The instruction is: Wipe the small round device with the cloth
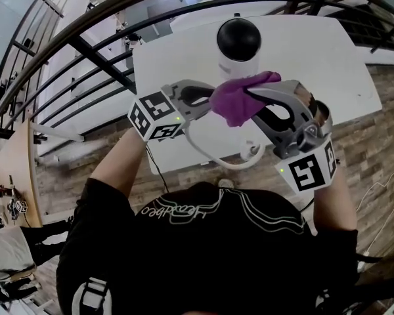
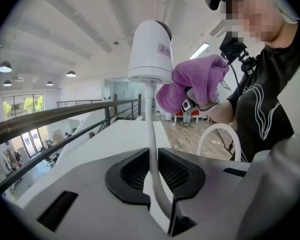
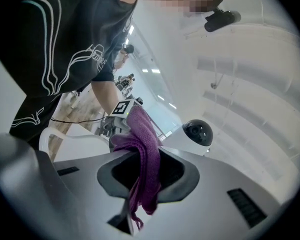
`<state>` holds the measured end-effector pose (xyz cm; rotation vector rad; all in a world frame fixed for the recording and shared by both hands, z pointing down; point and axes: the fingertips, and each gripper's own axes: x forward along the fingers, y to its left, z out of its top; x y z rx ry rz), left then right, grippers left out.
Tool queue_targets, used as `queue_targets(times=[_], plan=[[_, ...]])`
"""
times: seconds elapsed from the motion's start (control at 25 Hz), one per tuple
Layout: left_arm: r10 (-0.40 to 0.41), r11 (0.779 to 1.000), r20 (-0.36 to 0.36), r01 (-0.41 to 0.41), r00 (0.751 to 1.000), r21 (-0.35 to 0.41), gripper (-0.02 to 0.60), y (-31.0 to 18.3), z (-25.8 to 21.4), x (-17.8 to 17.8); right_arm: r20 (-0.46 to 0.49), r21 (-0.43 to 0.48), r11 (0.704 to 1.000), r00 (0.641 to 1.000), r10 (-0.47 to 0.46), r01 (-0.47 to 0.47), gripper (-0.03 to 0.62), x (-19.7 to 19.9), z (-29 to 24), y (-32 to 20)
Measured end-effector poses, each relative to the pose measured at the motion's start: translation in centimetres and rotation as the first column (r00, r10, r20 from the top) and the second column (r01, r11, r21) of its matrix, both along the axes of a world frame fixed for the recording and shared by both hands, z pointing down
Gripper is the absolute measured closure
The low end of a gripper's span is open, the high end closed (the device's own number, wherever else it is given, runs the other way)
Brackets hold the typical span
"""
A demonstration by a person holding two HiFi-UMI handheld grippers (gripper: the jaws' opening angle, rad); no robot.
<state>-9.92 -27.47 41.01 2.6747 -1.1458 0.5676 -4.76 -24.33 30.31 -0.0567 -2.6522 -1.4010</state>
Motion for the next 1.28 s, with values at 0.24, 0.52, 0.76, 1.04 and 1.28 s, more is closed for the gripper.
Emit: queue_targets(times=[0.24,0.52,0.76,1.04,1.28], plan=[[0.025,1.000,-0.015,-0.025,1.000,0.018,0.520,0.2,-0.2,0.1,-0.091,-0.050,0.993,0.990,0.104,-0.109,0.526,0.9,2.5,-0.4],[0.044,0.999,-0.027,-0.043,0.999,0.018,0.520,-0.1,-0.2,0.3,-0.058,-0.151,0.962,0.974,0.220,-0.227,0.528,3.2,1.5,-1.2],[0.049,0.999,-0.031,-0.049,0.998,0.006,0.520,0.2,-0.2,0.4,-0.011,-0.177,0.947,0.963,0.271,-0.268,0.526,4.6,-1.0,-1.3],[0.027,1.000,0.001,-0.027,1.000,0.009,0.520,0.4,-0.3,0.5,0.119,-0.249,0.945,0.962,0.246,-0.211,0.528,6.0,-4.2,-2.9],[-0.007,1.000,0.042,0.007,0.999,0.004,0.520,0.3,-0.6,0.8,0.146,-0.252,0.963,0.980,0.132,-0.092,0.527,6.5,-6.0,-6.2]])
